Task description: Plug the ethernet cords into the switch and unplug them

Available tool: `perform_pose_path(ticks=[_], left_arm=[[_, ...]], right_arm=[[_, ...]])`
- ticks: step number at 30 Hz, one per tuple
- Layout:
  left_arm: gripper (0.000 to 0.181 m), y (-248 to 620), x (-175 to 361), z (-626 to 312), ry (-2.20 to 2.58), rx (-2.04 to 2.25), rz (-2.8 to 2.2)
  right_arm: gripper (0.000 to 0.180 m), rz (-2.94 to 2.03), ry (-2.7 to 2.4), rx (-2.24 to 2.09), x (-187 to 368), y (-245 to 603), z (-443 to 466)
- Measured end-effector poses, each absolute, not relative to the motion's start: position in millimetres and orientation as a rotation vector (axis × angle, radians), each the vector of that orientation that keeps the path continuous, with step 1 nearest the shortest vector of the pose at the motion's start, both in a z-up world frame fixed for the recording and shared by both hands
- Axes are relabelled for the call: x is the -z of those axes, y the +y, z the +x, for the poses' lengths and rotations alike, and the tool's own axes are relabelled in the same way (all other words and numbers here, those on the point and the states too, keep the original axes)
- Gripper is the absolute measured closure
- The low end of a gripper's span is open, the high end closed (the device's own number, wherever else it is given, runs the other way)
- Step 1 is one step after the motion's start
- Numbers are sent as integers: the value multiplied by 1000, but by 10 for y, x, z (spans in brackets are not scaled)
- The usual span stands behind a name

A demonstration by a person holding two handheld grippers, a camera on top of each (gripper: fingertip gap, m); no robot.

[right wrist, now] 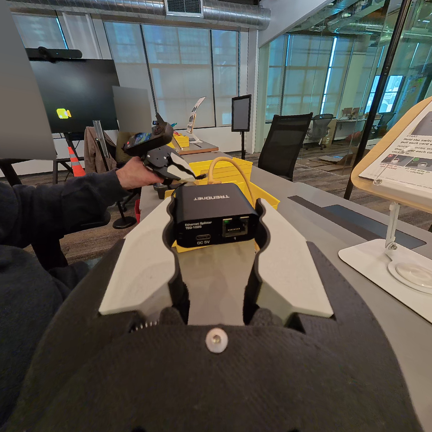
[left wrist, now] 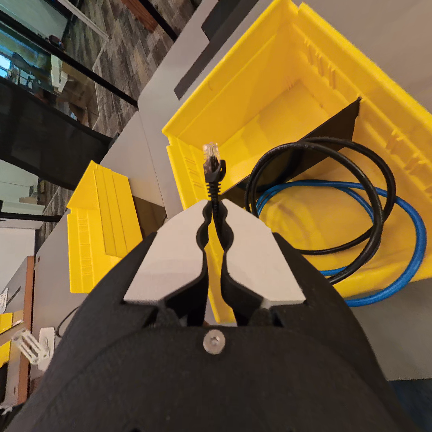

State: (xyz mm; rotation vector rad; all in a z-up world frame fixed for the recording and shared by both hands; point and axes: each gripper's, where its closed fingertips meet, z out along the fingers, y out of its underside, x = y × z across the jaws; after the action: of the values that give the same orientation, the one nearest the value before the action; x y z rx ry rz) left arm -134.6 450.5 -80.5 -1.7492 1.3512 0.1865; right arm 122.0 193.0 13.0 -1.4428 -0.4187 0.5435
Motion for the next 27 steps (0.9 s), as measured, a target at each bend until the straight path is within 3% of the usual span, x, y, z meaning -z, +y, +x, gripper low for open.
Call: perform_pose_path(ticks=[13,27], left_arm=[[176,4329,-5,-999,1361,-25,-1542],[176,3894,-1759,-341,1270,10,-1174]], right_arm=[[113,-1450,-411,-522,-124,1944,1239],[113,-1425,-357,-471,-202,1925,1391]])
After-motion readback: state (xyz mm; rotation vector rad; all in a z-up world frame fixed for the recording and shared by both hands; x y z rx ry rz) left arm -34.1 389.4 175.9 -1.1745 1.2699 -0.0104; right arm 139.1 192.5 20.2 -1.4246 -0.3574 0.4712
